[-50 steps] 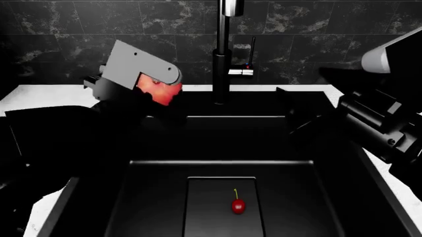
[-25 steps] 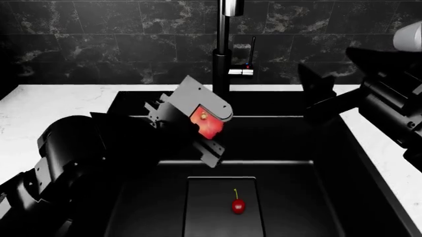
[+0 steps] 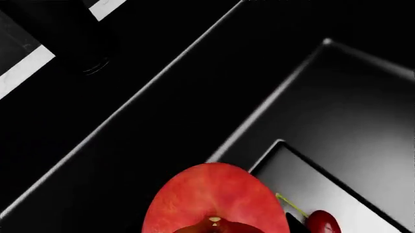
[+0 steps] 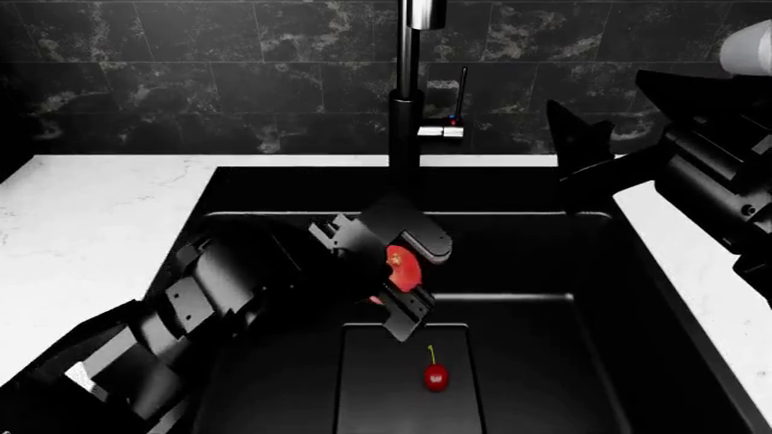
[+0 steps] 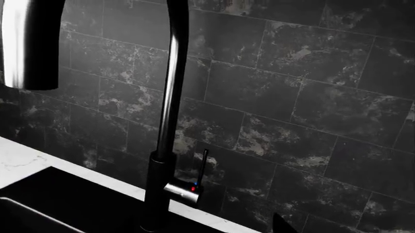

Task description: Pick up the fruits and vegetables and place them in the sink. Turn on the sink faucet to wash them. Then turn the sink off and put them in the tray.

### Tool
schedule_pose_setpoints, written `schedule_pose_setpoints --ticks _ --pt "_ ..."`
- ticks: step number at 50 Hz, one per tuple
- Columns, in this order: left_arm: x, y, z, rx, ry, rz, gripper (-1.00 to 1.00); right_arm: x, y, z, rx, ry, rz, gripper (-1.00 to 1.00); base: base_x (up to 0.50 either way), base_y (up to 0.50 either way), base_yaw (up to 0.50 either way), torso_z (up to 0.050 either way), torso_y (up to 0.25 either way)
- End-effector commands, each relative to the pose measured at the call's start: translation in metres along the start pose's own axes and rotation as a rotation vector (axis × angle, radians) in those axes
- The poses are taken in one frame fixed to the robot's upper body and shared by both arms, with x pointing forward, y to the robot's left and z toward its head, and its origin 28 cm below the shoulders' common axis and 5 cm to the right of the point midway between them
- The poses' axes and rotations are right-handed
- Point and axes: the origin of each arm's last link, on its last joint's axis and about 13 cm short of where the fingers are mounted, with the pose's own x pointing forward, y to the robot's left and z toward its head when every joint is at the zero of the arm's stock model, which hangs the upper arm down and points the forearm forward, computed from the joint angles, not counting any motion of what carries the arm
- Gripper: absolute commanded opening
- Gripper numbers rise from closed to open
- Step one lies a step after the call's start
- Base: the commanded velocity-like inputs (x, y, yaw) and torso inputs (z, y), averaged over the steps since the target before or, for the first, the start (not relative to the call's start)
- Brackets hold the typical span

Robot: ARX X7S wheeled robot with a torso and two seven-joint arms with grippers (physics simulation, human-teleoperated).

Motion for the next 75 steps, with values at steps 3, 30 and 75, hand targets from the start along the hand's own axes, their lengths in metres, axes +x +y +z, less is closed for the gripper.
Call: schedule_pose_setpoints --ticks 3,30,75 --pt "0.019 -0.008 -0.009 0.026 0.090 -0.047 -1.00 0.003 0.001 0.002 0.000 -0.007 0.003 1.00 0.00 0.00 0.00 0.000 0.005" --pt "0.045 -0.029 -0.039 0.128 0.235 -0.140 -1.00 0.005 0.001 0.004 -0.003 -0.011 -0.004 1.00 0.00 0.00 0.00 0.000 0.000" --pt "0.065 -0.051 -0.062 0.232 0.352 -0.265 -1.00 0.008 0.001 0.001 0.013 -0.011 -0.005 1.00 0.00 0.00 0.00 0.000 0.000"
